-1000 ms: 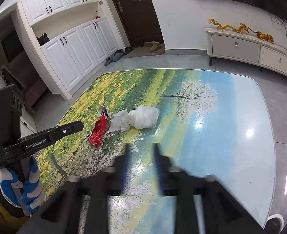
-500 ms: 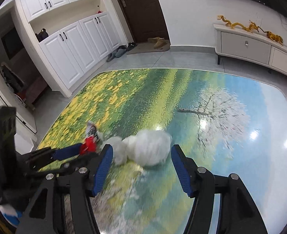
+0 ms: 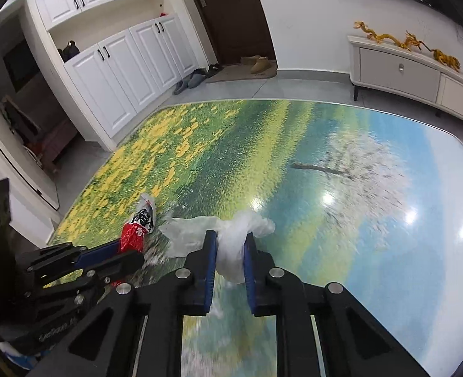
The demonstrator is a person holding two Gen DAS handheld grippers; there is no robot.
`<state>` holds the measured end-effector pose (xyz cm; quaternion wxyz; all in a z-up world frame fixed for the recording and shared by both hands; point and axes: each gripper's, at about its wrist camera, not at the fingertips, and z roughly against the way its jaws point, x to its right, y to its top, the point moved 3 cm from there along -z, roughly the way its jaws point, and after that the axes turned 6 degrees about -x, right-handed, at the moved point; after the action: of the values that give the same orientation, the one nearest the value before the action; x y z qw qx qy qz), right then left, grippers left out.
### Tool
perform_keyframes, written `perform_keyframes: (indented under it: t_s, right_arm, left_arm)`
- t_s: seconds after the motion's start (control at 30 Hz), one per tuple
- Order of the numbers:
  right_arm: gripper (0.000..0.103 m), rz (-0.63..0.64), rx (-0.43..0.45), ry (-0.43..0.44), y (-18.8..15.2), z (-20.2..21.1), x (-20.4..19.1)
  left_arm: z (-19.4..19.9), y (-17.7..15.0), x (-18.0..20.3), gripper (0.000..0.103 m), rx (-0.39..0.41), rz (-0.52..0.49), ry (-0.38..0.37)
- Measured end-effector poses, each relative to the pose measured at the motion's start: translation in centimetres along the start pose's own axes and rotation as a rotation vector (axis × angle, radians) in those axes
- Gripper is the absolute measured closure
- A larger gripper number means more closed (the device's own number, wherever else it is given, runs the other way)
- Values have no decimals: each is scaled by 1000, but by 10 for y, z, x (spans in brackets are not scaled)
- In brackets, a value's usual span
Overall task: Collect trash
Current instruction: 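Grasp the red wrapper with the left tool while the right tool grasps the white bag, then carry the red wrapper and white bag over the bin and open both tools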
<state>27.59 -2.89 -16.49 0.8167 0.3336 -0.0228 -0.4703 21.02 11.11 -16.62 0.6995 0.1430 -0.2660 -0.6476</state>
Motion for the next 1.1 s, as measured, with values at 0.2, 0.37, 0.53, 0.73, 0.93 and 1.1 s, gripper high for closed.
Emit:
perform_keyframes:
  t_s: [0.2,0.37,0.53,0.73,0.93,1.1]
  right_arm:
    - [88,0,56,-29,-21,63,4]
    - [88,18,105,-64,-47,120,-3]
    - [88,9,163,-90,-81,169,-12]
    - [88,10,207,-128,-110,205,-22]
    - [88,9,252,-140,-123,227,-28]
    - [88,17,276,-133,-131,234,-25]
  left_arm:
    - [31,-13,16,90,30,-14,-23]
    - [72,-28,35,90,88,-50,-41]
    - [106,-45,57,90,144,-129,16]
    - [138,-61,76,90,208,-193,62]
    - [159,-73,93,90,259,-245,104]
    - [170,-77,104,90,280,-272,140]
